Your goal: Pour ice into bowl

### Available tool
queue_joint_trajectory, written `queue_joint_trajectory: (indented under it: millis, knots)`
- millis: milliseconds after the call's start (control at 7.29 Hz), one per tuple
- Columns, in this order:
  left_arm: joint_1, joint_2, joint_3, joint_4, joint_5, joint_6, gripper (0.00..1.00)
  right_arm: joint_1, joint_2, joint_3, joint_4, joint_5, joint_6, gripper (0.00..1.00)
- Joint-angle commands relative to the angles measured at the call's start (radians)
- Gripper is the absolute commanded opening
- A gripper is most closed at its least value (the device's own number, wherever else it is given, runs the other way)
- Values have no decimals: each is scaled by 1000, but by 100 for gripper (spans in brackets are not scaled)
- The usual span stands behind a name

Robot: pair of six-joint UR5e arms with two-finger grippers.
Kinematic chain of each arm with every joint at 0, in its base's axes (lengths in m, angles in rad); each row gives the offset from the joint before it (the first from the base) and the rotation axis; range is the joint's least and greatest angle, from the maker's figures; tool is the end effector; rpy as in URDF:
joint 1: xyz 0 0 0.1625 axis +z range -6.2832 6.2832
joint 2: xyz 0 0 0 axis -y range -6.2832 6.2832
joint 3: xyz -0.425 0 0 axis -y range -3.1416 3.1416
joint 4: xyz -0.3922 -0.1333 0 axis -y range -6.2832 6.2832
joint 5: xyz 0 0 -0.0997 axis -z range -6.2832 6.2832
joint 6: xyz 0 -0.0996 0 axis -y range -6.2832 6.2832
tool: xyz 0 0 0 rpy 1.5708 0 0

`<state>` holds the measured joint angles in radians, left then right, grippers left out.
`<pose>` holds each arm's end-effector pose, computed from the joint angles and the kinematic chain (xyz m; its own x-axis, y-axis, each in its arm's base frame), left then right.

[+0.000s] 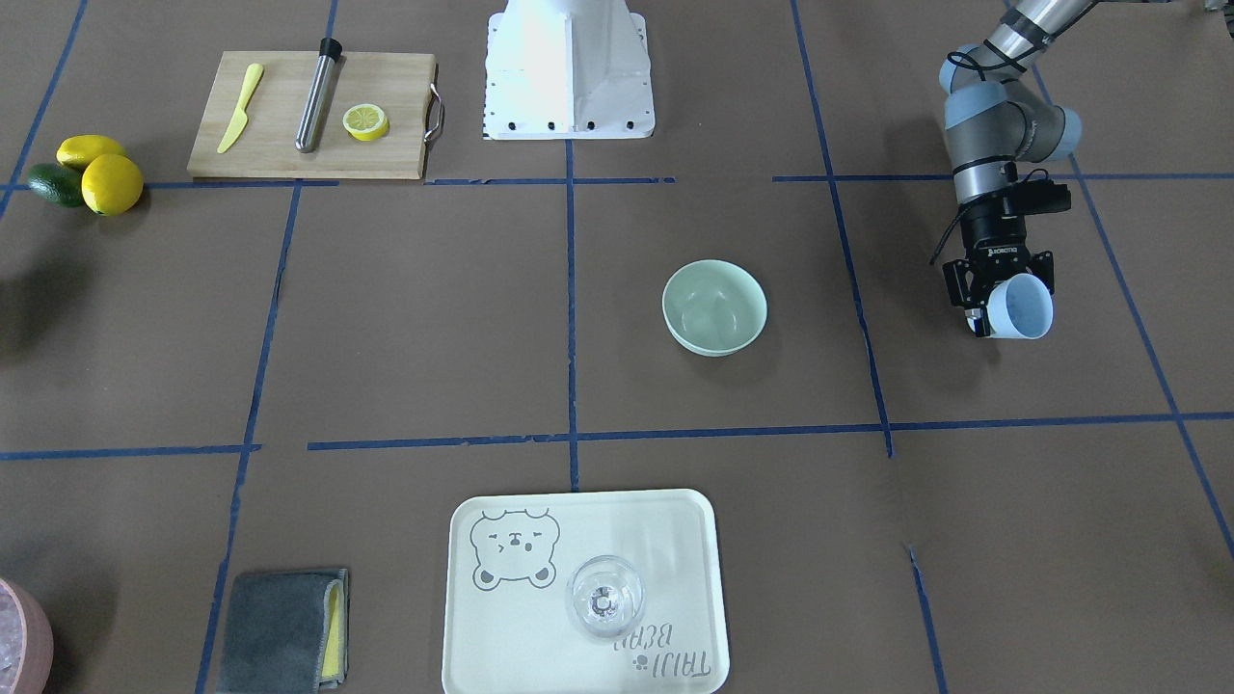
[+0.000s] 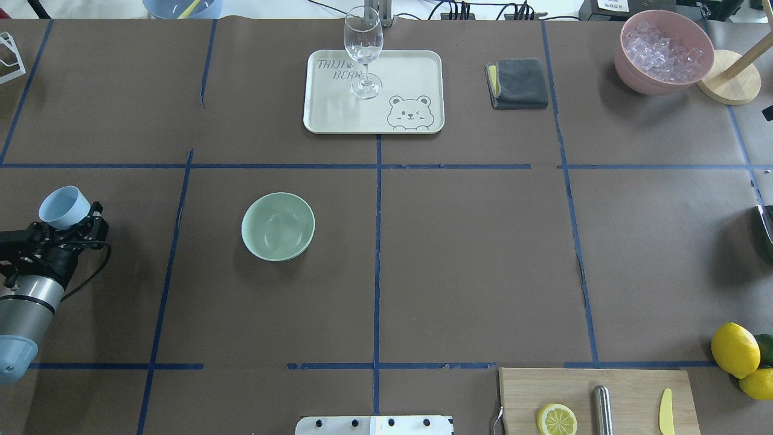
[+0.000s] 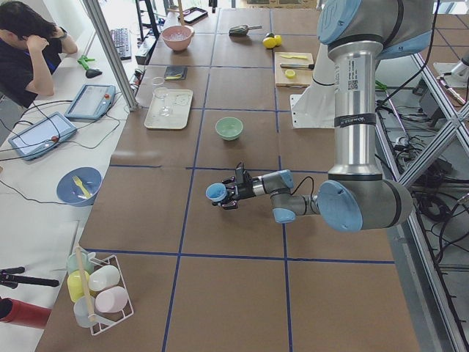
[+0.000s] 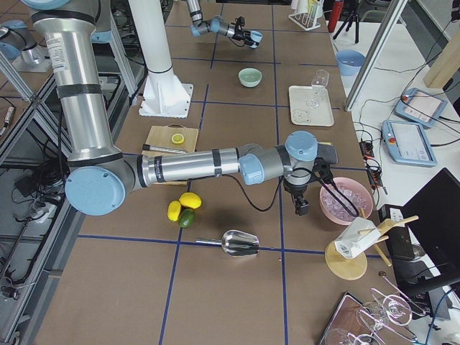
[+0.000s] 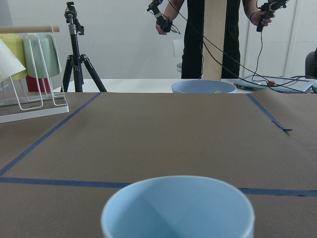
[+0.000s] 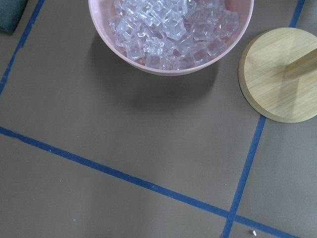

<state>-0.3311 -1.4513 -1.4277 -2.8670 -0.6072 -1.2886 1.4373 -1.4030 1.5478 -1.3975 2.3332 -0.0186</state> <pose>0.3348 -0.3425 0.6297 0.7022 -0.0734 -0.7081 0.6843 0.3443 0.6429 -0.0128 -0.5798 0.5622 0.6855 -0.3278 0.6501 0.1392 0.9354 0.3249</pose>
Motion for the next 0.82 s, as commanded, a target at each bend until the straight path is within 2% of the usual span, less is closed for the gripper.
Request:
queue_joint_trajectory:
  millis: [0,137,274,549,686]
  knots:
    - [-2,3,-100,-64,-89,228,0,2,-5,0,0,-5,-3,100]
    - [-3,-4,-123,-178,-104,412,0,5,-19,2,0,-26,-3,100]
    - [-6,-49,-152,-236,-103,551,0,14,-28,3,0,-25,-1,100]
    - [-6,-153,-178,-239,-97,726,0,21,-51,6,0,-23,-3,100]
    - [1,-162,-177,-238,-60,882,0,23,-62,6,0,-23,-4,100]
